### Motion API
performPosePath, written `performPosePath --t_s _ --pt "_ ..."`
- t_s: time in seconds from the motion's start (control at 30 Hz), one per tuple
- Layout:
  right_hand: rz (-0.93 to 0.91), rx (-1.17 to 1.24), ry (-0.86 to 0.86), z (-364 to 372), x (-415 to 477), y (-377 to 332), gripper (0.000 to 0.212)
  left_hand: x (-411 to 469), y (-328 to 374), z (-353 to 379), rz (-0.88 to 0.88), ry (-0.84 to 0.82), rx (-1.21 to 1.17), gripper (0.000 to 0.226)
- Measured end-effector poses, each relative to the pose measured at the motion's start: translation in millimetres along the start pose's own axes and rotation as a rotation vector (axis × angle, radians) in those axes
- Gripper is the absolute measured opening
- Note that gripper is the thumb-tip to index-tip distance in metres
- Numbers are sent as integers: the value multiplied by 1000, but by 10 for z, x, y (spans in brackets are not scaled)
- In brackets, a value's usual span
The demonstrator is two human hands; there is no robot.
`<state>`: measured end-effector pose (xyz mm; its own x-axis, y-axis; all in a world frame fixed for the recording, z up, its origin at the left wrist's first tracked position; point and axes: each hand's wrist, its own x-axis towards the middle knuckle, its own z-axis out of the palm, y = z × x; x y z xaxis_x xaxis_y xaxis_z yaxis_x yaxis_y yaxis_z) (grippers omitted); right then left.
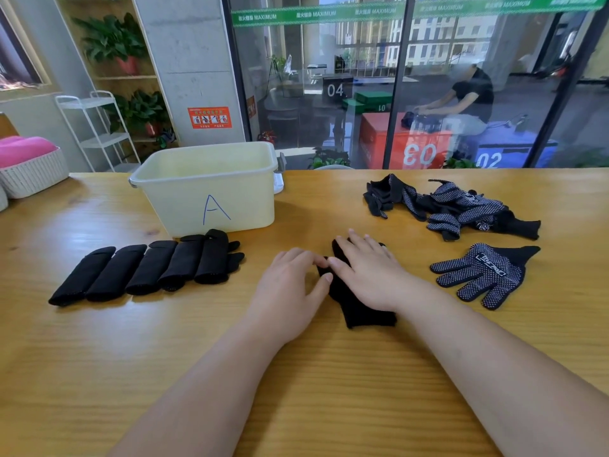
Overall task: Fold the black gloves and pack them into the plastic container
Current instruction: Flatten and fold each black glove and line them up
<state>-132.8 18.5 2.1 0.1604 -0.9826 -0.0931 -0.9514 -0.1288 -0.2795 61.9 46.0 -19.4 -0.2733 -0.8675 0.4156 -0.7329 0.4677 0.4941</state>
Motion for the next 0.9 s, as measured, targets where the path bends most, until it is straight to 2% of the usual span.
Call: performPosePath --t_s 0.1,0.27,0.5,0.63,0.73,0.8,0.9 --pt "-22 -88 13 24 -302 157 67 -3 36 6 27 -57 16 35" --pt "-82 -77 -3 124 -579 400 80 -21 94 136 116 -354 167 69" --pt "-142 -105 -33 64 -757 630 85 -58 76 93 126 -401 184 85" --pt "-202 19 58 -18 -776 677 77 -59 111 36 148 -285 110 76" --pt "-331 184 179 -166 -838 727 47 -73 112 -44 193 -163 -21 45" --pt "-378 231 198 -194 -851 730 33 -85 111 -67 213 -197 -99 31" --pt "-394 195 147 -150 -838 712 32 -81 108 -43 254 -289 -111 28"
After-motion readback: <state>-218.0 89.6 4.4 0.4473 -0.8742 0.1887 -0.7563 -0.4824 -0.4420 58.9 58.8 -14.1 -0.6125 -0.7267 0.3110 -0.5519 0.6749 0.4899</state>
